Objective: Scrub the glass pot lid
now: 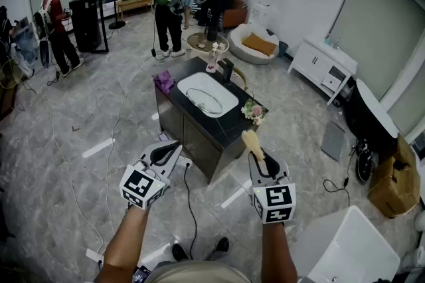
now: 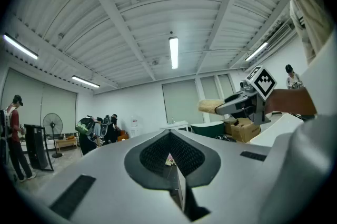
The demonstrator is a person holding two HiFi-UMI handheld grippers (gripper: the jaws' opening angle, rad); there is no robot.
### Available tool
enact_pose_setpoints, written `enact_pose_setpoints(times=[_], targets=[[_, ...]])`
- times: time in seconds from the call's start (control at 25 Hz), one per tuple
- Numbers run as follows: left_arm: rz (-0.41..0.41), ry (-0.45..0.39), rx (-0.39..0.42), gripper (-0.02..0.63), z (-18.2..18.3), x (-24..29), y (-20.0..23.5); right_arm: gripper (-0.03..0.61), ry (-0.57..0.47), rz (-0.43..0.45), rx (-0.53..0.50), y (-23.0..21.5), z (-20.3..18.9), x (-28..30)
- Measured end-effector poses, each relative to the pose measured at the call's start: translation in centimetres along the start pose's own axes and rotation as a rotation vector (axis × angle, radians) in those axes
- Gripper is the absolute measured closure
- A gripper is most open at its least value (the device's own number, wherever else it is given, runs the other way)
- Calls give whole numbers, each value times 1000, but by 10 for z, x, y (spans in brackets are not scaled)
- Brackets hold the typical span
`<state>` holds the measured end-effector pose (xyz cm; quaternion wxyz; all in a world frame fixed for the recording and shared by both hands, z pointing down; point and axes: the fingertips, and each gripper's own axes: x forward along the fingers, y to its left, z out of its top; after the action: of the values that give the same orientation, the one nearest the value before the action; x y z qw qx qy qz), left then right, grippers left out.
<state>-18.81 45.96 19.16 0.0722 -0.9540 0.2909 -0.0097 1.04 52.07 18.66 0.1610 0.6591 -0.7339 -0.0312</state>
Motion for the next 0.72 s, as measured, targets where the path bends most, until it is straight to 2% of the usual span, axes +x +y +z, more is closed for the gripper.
enact_pose_setpoints(times=[0.48,0.72], targets=[[-14,-6,-4,600,-4,-16,18,479,5,-10,15,23,4,5],[-14,-7,-19,600,-12,-14,23,474,-14,6,80,24,4,13]])
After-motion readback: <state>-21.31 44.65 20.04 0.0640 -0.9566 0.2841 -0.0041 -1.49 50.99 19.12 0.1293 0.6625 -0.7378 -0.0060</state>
